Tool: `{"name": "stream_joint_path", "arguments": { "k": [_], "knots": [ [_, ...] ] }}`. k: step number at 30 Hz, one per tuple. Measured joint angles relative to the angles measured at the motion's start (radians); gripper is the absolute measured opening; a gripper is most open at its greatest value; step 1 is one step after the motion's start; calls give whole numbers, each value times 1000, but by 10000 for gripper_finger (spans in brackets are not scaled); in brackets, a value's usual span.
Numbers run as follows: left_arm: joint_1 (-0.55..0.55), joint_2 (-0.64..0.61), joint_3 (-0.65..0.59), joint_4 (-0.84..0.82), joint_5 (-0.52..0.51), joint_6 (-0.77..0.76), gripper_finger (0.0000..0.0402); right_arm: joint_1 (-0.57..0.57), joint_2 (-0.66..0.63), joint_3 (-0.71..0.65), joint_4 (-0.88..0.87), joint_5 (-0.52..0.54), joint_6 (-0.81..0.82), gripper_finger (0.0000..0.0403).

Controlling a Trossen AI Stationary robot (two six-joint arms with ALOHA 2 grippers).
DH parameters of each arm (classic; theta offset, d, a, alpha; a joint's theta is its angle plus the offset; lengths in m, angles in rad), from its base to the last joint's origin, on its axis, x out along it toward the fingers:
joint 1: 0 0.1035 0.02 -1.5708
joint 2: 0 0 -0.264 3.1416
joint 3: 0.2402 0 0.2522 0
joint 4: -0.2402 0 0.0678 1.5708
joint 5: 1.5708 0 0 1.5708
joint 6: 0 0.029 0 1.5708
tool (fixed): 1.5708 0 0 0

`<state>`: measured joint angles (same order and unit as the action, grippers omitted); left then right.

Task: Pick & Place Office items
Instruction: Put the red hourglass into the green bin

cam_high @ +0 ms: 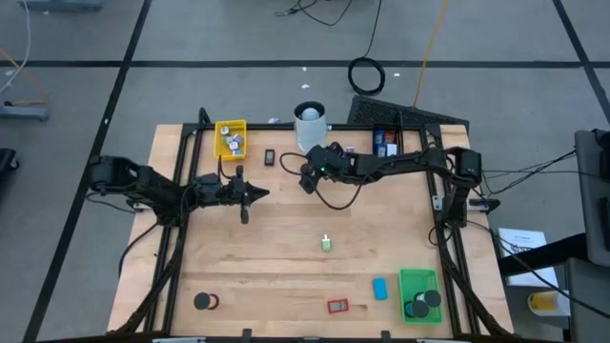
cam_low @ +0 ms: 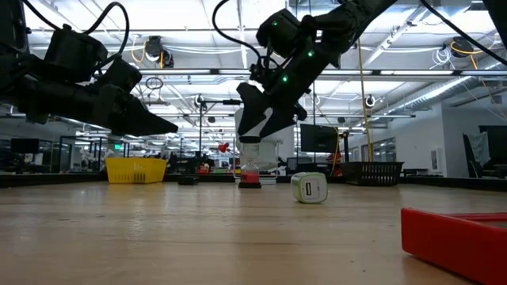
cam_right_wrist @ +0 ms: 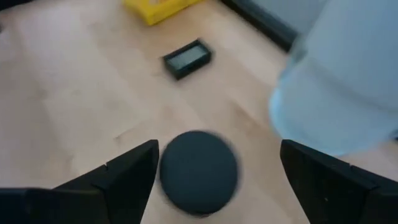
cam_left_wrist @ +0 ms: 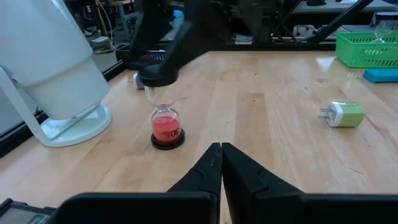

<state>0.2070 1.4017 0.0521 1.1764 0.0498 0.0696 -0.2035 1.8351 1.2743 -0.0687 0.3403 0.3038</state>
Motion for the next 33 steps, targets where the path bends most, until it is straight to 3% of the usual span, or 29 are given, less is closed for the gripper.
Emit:
{"name": "stream_joint_path", "arguments": {
  "k": [33],
  "knots": [
    [0,0,0,-7,0,3,26,0,-14,-92,203,-31,-57,333]
  ]
}}
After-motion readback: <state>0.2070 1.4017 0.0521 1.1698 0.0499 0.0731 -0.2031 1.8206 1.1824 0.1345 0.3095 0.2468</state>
